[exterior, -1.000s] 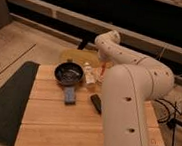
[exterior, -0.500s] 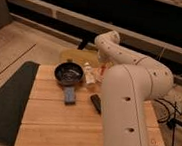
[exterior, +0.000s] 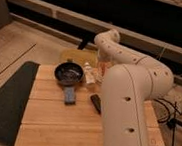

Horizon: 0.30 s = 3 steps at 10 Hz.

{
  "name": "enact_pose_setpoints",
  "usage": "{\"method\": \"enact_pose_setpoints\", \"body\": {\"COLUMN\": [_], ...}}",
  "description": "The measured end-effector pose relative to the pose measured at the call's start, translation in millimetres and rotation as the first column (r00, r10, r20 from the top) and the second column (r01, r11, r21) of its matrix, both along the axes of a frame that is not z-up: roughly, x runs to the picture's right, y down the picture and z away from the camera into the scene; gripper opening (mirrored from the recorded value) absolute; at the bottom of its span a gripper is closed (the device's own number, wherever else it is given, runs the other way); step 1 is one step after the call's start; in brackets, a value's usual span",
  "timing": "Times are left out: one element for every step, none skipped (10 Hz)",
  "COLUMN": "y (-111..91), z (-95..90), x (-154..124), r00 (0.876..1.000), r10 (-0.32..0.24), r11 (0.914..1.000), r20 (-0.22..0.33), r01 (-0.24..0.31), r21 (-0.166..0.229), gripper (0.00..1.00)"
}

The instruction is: Place the pepper in the ceramic cup

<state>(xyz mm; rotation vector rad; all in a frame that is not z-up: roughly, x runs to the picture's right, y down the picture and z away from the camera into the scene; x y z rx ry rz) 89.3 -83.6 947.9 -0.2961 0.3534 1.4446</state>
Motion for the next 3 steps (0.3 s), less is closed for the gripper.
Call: {"method": "enact_pose_setpoints", "body": {"y": [-0.1, 0.8, 0.6], "z": [-0.5, -0.4, -0.9], "x": [-0.4, -0.4, -0.9], "r00": [1.000, 1.000, 1.000], "r10": [0.005, 0.011, 0.018], "r11": [1.0000, 0.9999, 0.9998], "r20": [0.003, 0.005, 0.008], "r01": [-0.005, -0.011, -0.018], "r21": [-0.001, -0.004, -0.005], "gripper": [0.75, 0.75, 0.75]}}
